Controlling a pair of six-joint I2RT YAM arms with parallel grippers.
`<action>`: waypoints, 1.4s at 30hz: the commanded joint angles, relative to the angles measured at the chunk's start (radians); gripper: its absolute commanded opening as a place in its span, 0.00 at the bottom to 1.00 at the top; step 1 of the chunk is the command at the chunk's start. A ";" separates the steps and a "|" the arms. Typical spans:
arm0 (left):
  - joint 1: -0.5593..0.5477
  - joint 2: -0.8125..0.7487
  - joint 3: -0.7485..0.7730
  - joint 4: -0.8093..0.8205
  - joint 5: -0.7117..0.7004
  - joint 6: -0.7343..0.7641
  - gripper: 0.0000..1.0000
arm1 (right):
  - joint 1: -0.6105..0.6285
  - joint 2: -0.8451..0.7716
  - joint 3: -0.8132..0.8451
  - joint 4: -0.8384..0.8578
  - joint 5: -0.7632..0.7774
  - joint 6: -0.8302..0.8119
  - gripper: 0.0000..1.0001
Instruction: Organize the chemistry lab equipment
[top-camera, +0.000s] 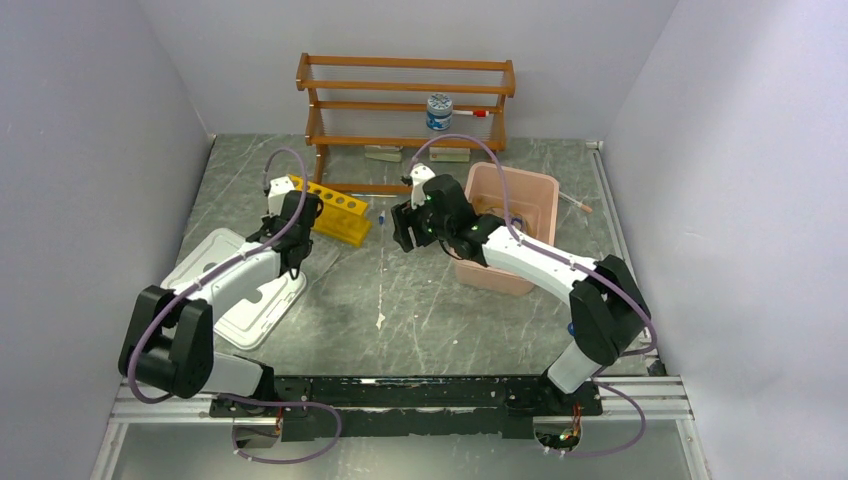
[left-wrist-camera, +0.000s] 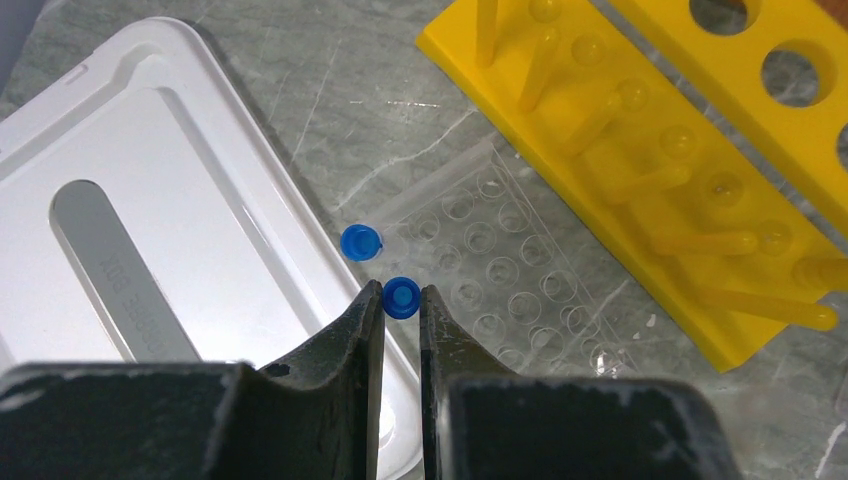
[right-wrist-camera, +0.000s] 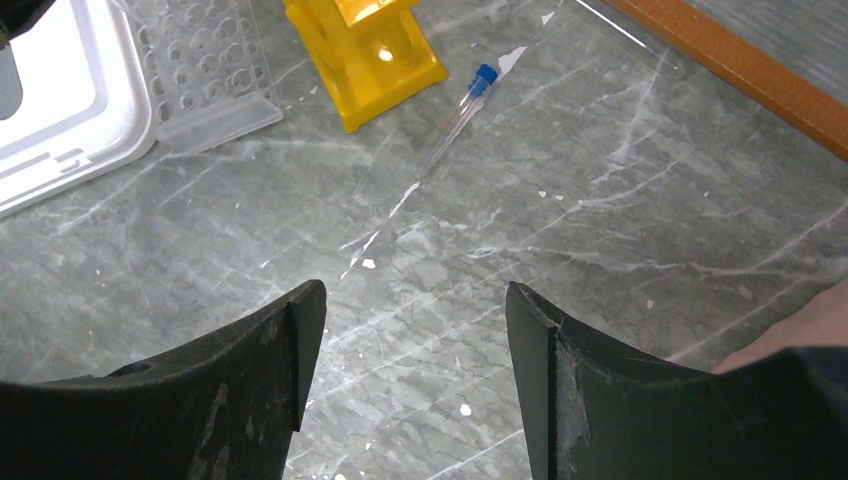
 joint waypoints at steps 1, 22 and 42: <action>0.003 0.023 -0.009 0.061 -0.006 0.011 0.05 | -0.003 0.020 0.034 -0.010 0.000 -0.010 0.69; 0.094 0.046 -0.040 0.067 0.115 -0.073 0.05 | -0.005 0.058 0.069 -0.020 0.010 -0.008 0.69; 0.100 -0.044 0.197 -0.160 0.183 -0.110 0.65 | -0.004 0.088 0.085 -0.007 0.025 0.015 0.69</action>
